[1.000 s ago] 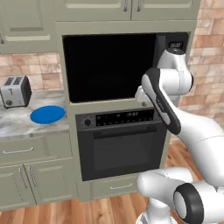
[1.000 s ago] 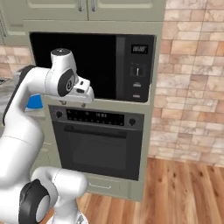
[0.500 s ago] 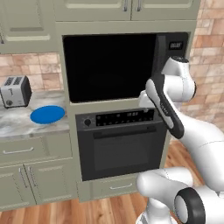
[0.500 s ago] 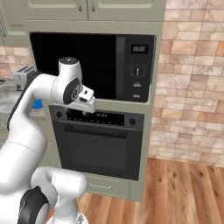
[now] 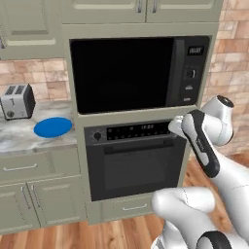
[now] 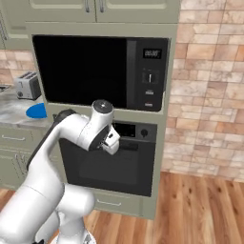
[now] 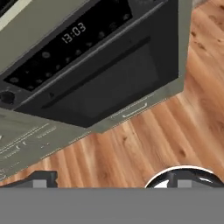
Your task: Take the baked cake out of the oven and place it on the plate for cooling. Then close the oven door.
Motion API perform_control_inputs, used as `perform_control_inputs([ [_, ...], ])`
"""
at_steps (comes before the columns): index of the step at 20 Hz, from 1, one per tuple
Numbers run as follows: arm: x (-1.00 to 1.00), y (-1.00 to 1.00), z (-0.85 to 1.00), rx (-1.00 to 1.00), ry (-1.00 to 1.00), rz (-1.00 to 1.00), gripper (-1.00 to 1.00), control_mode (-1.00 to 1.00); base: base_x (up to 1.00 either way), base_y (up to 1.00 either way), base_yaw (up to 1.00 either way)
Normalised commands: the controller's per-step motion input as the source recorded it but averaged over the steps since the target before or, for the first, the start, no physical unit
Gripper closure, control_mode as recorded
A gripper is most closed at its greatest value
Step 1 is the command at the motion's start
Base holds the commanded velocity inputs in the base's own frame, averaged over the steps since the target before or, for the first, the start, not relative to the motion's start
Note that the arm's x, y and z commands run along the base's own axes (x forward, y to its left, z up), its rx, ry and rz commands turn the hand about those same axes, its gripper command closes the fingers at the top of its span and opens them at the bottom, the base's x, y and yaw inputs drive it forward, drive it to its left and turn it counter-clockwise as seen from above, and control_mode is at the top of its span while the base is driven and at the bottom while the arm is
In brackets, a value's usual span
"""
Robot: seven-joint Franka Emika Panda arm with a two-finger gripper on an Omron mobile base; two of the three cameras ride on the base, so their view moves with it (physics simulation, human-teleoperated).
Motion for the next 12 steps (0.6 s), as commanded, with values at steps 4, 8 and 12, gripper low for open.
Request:
perform_control_inputs([
  [4, 0.09, -0.21, -0.7, 0.21, -0.1, -0.45, -1.0, -1.0, 0.0, 0.0, 0.0],
  [8, 0.15, -0.19, -0.71, 0.26, -0.13, -0.45, -1.0, -1.0, 0.0, 0.0, 0.0],
  [12, 0.11, -0.18, -0.55, 0.28, -0.18, -0.41, -1.0, -1.0, 0.0, 0.0, 0.0],
])
